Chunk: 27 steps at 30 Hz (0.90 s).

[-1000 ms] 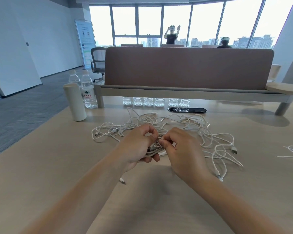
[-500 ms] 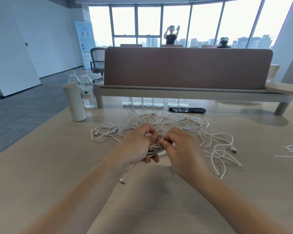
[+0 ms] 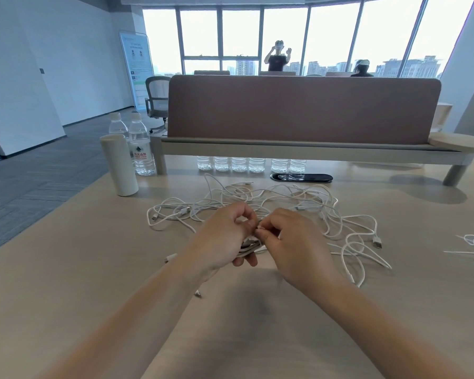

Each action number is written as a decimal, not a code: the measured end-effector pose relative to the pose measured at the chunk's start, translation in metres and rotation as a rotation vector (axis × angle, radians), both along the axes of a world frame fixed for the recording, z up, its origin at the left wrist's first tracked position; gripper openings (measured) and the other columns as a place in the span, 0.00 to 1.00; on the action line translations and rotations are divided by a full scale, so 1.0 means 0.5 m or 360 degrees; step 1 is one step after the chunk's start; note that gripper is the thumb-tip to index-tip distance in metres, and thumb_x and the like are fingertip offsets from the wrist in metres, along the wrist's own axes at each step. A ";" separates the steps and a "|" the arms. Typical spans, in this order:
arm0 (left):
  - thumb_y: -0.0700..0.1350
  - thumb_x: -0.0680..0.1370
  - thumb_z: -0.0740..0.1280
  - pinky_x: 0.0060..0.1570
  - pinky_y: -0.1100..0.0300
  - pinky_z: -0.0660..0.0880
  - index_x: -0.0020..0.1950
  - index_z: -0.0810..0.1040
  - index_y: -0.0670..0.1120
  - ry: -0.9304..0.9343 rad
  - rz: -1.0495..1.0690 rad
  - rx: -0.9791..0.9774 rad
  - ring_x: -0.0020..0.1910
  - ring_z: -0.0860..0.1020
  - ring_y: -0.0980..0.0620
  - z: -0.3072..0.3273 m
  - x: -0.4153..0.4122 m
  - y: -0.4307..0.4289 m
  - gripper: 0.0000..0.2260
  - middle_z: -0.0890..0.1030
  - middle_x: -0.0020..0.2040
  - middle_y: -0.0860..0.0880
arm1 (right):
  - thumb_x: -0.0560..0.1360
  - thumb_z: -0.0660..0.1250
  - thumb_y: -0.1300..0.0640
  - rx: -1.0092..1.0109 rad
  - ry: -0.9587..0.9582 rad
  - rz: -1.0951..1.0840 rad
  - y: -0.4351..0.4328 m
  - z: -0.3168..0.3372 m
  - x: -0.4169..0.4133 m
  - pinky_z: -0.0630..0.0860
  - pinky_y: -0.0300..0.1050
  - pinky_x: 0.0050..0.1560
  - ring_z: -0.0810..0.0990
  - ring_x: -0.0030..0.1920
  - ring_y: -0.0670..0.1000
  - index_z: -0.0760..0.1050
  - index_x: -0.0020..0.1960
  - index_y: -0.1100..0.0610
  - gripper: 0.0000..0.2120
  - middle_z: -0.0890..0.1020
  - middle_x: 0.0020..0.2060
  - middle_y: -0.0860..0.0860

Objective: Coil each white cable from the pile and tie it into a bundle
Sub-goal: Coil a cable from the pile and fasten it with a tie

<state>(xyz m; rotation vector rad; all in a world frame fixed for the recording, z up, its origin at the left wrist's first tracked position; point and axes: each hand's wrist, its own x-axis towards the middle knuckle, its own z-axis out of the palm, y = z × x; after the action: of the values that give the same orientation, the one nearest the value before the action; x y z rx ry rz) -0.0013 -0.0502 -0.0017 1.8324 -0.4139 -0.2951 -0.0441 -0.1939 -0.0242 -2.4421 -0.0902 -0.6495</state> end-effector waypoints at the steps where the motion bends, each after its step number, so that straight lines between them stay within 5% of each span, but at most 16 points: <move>1: 0.39 0.83 0.61 0.24 0.61 0.65 0.47 0.74 0.42 -0.0014 0.0007 0.0008 0.28 0.80 0.43 -0.002 0.000 -0.001 0.06 0.81 0.38 0.43 | 0.78 0.69 0.53 -0.0005 0.0030 -0.0019 0.001 0.003 -0.001 0.73 0.49 0.46 0.75 0.42 0.46 0.80 0.42 0.50 0.06 0.78 0.40 0.43; 12: 0.40 0.84 0.60 0.24 0.60 0.66 0.47 0.73 0.45 -0.0133 0.0029 0.0056 0.29 0.80 0.42 -0.020 0.012 -0.003 0.07 0.81 0.34 0.42 | 0.77 0.66 0.51 0.0445 0.0335 0.0025 0.014 0.017 -0.012 0.80 0.58 0.44 0.82 0.36 0.49 0.77 0.40 0.51 0.08 0.83 0.32 0.47; 19: 0.41 0.84 0.59 0.25 0.58 0.67 0.46 0.72 0.47 -0.0193 -0.0035 0.0059 0.28 0.79 0.46 -0.029 0.012 -0.003 0.08 0.80 0.33 0.44 | 0.77 0.65 0.64 0.0972 0.0484 0.0082 0.011 0.032 -0.011 0.74 0.42 0.32 0.82 0.31 0.49 0.79 0.40 0.62 0.08 0.83 0.30 0.53; 27: 0.43 0.84 0.60 0.26 0.59 0.67 0.48 0.71 0.44 -0.0143 -0.0120 -0.0016 0.30 0.78 0.46 -0.028 0.011 -0.001 0.06 0.81 0.35 0.44 | 0.76 0.64 0.62 0.0740 0.0400 0.0086 0.007 0.033 -0.011 0.72 0.45 0.35 0.75 0.29 0.48 0.78 0.38 0.62 0.10 0.80 0.28 0.54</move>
<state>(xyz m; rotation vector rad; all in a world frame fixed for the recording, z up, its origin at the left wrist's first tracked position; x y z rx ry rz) 0.0041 -0.0506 -0.0158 1.8274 -0.5468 -0.2629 -0.0496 -0.1904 -0.0077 -2.0404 0.0876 -0.2929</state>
